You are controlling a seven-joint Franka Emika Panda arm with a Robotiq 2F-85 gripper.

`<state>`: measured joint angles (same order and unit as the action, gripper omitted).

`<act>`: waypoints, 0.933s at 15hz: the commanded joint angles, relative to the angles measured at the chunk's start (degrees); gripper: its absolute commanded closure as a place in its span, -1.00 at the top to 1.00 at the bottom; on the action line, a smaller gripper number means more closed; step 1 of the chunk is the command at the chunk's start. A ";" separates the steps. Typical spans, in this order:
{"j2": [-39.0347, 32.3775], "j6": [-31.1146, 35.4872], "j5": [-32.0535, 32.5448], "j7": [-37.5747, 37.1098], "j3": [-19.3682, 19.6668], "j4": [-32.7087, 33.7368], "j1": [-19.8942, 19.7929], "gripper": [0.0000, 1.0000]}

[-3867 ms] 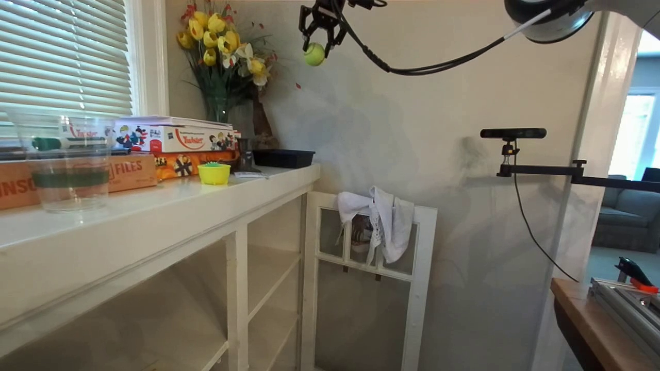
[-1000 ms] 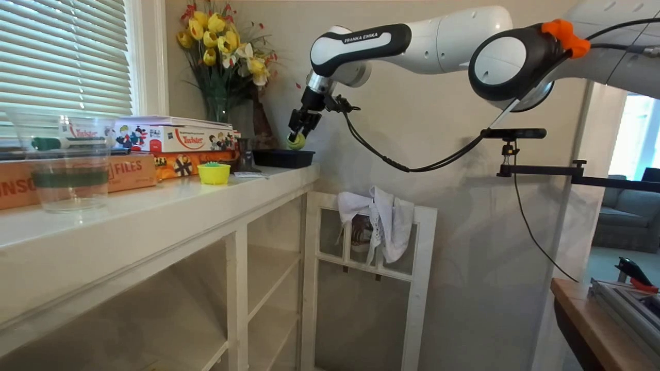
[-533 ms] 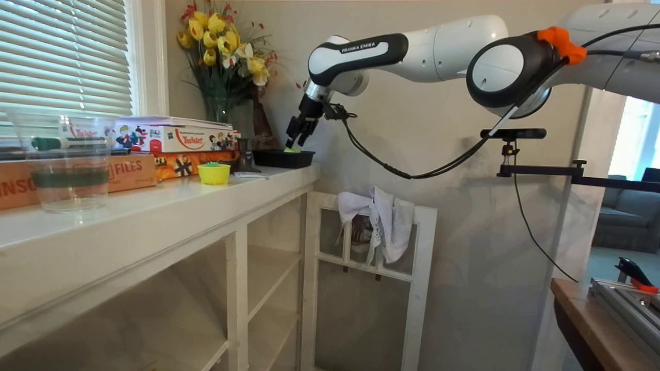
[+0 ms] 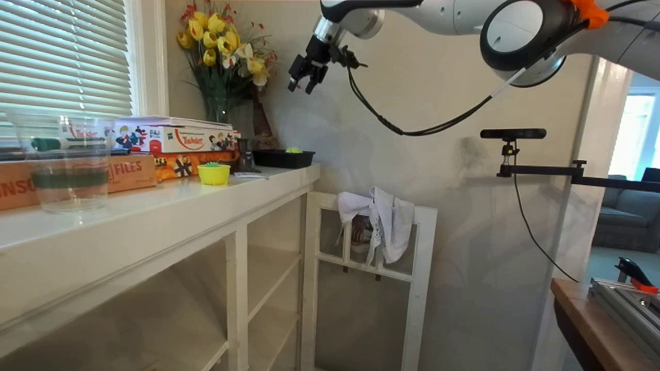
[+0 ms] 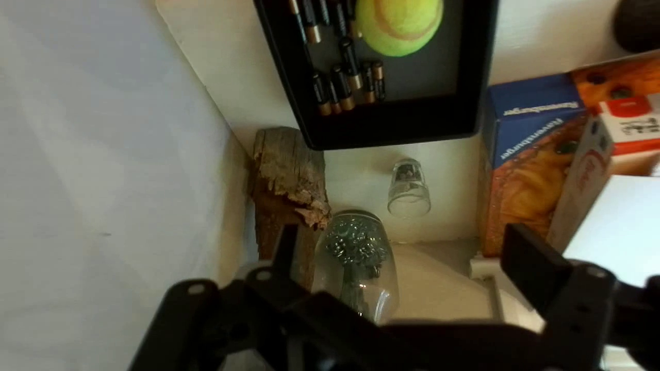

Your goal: Put the tennis ball in the black box on the right.

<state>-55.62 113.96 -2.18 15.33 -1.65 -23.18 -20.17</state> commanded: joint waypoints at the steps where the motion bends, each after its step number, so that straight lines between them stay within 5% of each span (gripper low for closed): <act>1: 7.43 -13.35 -0.66 -9.74 1.16 -2.35 2.49 1.00; 8: 12.91 -33.50 -2.00 -27.27 1.01 -2.57 6.56 1.00; 14: 11.25 -30.95 -1.04 -28.42 1.41 -1.54 7.79 1.00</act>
<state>-44.91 82.65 -2.29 -13.25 -1.42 -23.81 -12.73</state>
